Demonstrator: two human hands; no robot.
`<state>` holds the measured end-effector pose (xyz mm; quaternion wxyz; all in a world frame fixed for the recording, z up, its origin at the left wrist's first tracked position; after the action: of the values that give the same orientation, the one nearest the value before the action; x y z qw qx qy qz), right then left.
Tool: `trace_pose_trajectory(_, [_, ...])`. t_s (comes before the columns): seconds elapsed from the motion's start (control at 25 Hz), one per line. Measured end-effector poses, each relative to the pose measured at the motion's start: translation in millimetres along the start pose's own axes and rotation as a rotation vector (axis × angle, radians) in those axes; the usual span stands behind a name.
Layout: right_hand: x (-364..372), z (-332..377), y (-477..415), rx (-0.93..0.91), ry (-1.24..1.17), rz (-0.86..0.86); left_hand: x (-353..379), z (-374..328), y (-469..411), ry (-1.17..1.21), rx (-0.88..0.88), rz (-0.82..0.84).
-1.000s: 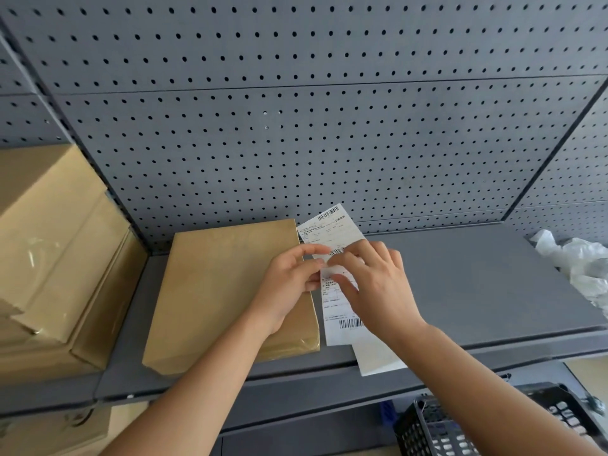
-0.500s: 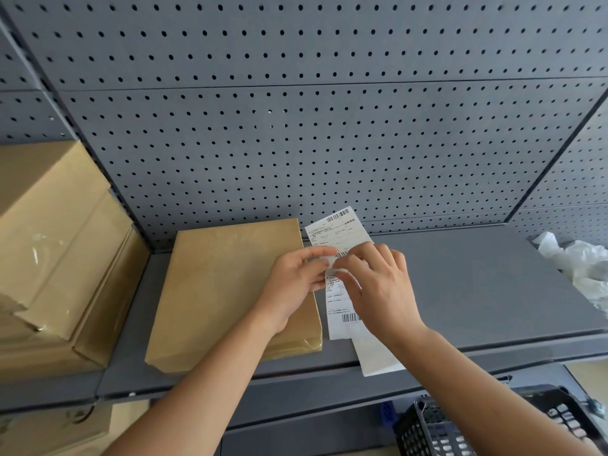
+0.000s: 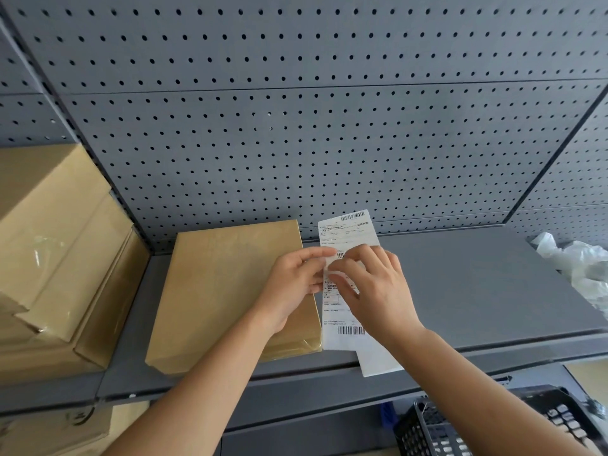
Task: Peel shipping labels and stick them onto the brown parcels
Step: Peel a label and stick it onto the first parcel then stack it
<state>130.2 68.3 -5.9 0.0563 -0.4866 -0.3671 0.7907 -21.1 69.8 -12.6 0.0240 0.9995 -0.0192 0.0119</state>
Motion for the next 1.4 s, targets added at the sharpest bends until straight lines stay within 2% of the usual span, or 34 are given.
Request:
trace_pose_trajectory(0.8, [2.9,-0.1,1.5,-0.055,-0.004,-0.108,0.1,2.5,-2.2,0.024,0.012,0.002])
trace_pose_trajectory(1.4, [5.0,2.0,-0.5,-0.036,-0.04,-0.033,-7.1,3.3,-5.0,0.122,0.009,-0.069])
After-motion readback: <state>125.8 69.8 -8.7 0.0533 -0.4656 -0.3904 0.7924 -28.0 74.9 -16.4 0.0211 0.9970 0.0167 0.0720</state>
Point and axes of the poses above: each hand's wrist, its own y-axis away from the middle knuckle, its own x-axis out of the palm, z = x × y, the point moved 4 cm from there along -y, towards the middle knuckle, and after that the axes turned 6 degrees about x, right-handed, at the moved point
